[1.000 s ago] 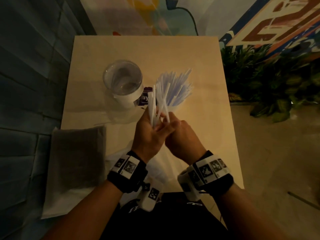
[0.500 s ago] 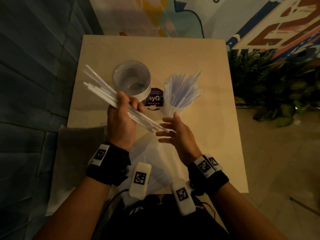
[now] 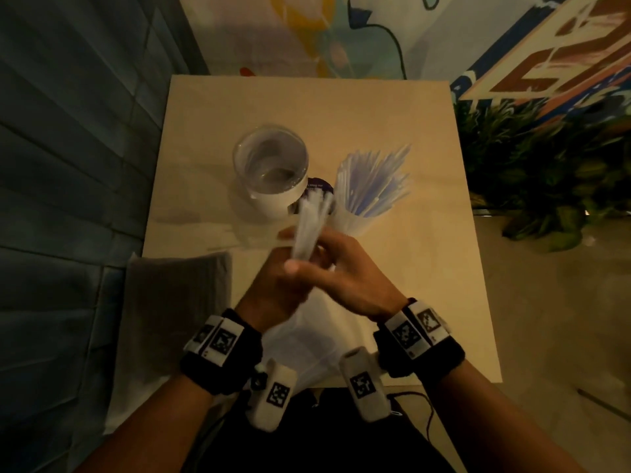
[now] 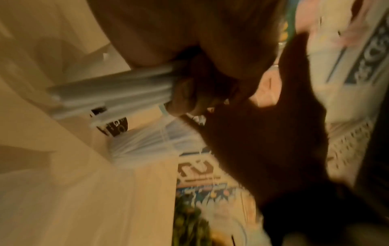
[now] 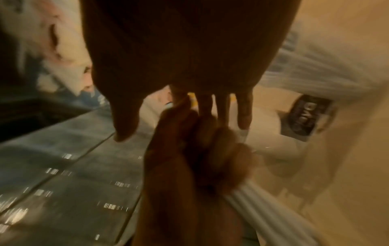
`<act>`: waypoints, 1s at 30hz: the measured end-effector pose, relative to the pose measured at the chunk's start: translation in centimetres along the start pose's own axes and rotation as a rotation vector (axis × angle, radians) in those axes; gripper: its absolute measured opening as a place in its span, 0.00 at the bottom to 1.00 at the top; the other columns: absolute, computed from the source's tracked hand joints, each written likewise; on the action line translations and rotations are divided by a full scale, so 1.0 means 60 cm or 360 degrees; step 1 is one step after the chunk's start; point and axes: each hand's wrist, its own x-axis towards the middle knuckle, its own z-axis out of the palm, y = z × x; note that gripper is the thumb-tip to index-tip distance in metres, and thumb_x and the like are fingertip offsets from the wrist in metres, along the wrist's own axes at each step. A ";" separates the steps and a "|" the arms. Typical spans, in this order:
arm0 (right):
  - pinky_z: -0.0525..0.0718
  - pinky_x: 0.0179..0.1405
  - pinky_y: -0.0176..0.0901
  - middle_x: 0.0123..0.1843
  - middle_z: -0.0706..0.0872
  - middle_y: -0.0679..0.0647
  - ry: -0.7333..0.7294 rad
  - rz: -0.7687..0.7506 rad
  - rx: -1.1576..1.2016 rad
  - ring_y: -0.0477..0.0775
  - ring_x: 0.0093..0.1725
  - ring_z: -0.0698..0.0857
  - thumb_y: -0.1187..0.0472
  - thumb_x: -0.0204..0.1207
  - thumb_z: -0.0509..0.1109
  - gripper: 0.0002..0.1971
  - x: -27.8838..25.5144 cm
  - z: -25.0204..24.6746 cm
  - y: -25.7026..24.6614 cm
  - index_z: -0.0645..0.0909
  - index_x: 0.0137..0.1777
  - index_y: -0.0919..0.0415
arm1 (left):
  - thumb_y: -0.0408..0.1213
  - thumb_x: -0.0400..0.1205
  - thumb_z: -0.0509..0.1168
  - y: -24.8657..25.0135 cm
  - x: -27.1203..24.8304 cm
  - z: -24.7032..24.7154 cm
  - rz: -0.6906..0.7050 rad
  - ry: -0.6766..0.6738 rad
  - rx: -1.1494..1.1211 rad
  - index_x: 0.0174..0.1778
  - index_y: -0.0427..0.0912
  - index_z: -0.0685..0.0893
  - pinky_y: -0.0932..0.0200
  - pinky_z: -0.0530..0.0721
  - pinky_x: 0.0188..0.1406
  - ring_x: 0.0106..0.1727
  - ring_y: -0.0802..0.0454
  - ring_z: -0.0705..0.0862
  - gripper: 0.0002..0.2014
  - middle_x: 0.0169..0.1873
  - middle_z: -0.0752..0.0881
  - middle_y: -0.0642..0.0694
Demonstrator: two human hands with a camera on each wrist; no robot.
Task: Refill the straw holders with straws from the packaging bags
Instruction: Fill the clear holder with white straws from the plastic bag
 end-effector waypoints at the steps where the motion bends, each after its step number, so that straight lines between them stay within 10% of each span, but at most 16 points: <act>1: 0.88 0.58 0.57 0.57 0.88 0.57 -0.0032 -0.0033 -0.0042 0.55 0.55 0.88 0.53 0.80 0.72 0.16 0.002 0.005 -0.009 0.85 0.60 0.64 | 0.31 0.80 0.68 -0.003 -0.005 0.003 -0.0101 -0.0073 0.0164 0.41 0.55 0.75 0.73 0.79 0.31 0.32 0.67 0.80 0.12 0.37 0.76 0.54; 4: 0.89 0.49 0.53 0.42 0.90 0.63 0.0060 -0.0073 0.0129 0.57 0.44 0.91 0.54 0.85 0.65 0.20 0.003 0.023 -0.023 0.85 0.46 0.74 | 0.30 0.75 0.71 -0.015 -0.012 0.003 -0.0183 -0.0023 0.0231 0.59 0.46 0.77 0.61 0.84 0.50 0.48 0.61 0.80 0.18 0.49 0.79 0.56; 8: 0.85 0.40 0.66 0.22 0.77 0.58 0.0340 -0.0185 0.0546 0.65 0.26 0.81 0.47 0.84 0.64 0.26 -0.006 0.036 -0.019 0.75 0.30 0.66 | 0.53 0.63 0.68 -0.030 -0.002 0.006 -0.0058 -0.0152 0.0073 0.37 0.42 0.78 0.52 0.78 0.38 0.32 0.66 0.80 0.17 0.29 0.86 0.57; 11: 0.70 0.27 0.47 0.23 0.69 0.49 0.0469 -0.0133 0.0810 0.52 0.22 0.67 0.44 0.79 0.70 0.24 -0.017 0.040 -0.018 0.70 0.28 0.57 | 0.53 0.68 0.66 -0.060 0.016 0.004 -0.0091 -0.0372 0.0196 0.37 0.27 0.81 0.32 0.81 0.44 0.41 0.48 0.83 0.26 0.37 0.87 0.31; 21: 0.66 0.26 0.45 0.22 0.69 0.44 0.0552 -0.0466 0.0759 0.48 0.20 0.67 0.41 0.81 0.66 0.21 -0.022 -0.051 -0.012 0.73 0.27 0.48 | 0.45 0.71 0.73 -0.046 0.078 0.055 -0.0342 -0.0541 0.0204 0.24 0.59 0.79 0.61 0.70 0.25 0.23 0.58 0.70 0.12 0.19 0.72 0.55; 30: 0.67 0.25 0.46 0.21 0.70 0.43 0.0924 -0.0733 0.0641 0.49 0.20 0.67 0.54 0.83 0.59 0.21 0.091 -0.188 -0.049 0.72 0.26 0.48 | 0.29 0.78 0.73 -0.078 0.124 0.060 -0.0332 0.0130 0.0156 0.41 0.34 0.76 0.60 0.75 0.26 0.23 0.51 0.73 0.11 0.22 0.77 0.45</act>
